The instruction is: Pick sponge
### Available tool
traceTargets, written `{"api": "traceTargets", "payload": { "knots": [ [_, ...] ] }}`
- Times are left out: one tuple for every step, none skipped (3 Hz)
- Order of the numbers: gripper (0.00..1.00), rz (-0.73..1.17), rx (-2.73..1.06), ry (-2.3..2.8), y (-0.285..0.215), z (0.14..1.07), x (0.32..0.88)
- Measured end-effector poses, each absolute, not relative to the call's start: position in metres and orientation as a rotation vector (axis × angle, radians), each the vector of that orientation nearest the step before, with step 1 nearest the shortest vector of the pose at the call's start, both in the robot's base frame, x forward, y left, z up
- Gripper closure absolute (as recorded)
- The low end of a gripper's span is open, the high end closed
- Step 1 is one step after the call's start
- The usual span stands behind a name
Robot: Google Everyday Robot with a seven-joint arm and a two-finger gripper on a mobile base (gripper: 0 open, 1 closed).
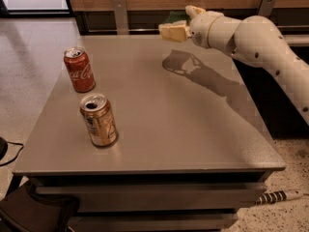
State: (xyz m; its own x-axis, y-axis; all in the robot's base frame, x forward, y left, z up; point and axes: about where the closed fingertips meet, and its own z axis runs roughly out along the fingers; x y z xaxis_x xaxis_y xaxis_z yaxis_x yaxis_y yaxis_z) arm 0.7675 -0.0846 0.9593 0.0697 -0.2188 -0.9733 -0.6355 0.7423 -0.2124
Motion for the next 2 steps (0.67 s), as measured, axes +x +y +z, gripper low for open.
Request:
{"api": "traceTargets", "payload": {
  "knots": [
    [1.0,0.357,-0.835,1.49,-0.0856,0.983,0.7373],
    [1.0,0.362,-0.841,1.493,-0.0837,0.9809,0.7368]
  ]
}}
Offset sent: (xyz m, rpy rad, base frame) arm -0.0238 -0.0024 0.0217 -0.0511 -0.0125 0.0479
